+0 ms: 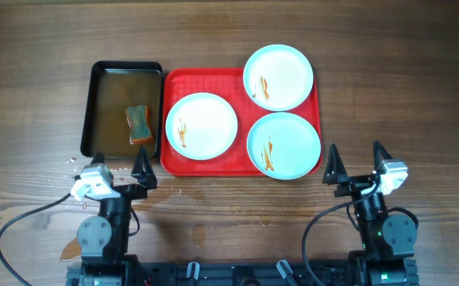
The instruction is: Clean dirty plates on tray and stack at the side
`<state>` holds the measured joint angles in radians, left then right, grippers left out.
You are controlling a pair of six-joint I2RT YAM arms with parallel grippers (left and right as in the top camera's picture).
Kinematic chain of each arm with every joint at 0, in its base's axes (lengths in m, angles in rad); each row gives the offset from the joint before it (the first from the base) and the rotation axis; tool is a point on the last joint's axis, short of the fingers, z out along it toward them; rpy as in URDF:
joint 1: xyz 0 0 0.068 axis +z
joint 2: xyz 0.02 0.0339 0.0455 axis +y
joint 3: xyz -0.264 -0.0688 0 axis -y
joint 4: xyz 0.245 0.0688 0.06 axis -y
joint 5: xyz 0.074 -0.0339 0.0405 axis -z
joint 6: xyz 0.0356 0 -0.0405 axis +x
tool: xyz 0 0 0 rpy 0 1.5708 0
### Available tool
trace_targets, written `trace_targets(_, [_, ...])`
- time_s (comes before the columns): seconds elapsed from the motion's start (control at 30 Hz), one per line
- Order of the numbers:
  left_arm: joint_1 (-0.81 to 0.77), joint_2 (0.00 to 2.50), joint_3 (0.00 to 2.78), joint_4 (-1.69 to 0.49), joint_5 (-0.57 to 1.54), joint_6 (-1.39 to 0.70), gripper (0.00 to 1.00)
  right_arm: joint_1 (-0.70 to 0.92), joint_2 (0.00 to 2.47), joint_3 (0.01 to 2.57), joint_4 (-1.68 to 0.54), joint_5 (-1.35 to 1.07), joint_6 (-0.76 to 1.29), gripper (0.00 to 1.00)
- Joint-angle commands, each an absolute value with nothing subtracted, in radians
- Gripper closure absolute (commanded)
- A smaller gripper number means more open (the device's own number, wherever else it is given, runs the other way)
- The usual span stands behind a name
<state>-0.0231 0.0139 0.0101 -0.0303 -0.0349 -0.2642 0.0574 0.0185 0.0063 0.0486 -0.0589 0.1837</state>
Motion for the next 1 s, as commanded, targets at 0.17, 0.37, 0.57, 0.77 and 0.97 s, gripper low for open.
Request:
trace_targets(0.17, [-0.015,0.038,0.082,-0.083,0.097,-0.278,0.0,0.062,0.023,0.072,0.1,-0.216,0.243,0.0])
trace_targets(0.37, [-0.015,0.262,0.379,-0.297,0.136,-0.277,0.0,0.062,0.177,0.204,0.1,-0.327,0.243,0.0])
trace_targets(0.57, [-0.015,0.663,0.749,-0.569,0.167,-0.276,0.0,0.062,0.565,0.508,0.019,-0.456,0.24,0.0])
trace_targets(0.77, [-0.015,1.086,1.097,-0.923,0.17,-0.277,0.0,0.062,1.003,0.923,-0.276,-0.613,0.234,0.0])
trace_targets(0.97, [-0.015,1.366,1.281,-1.097,0.28,-0.276,0.0,0.067,1.337,1.257,-0.639,-0.708,0.081,0.0])
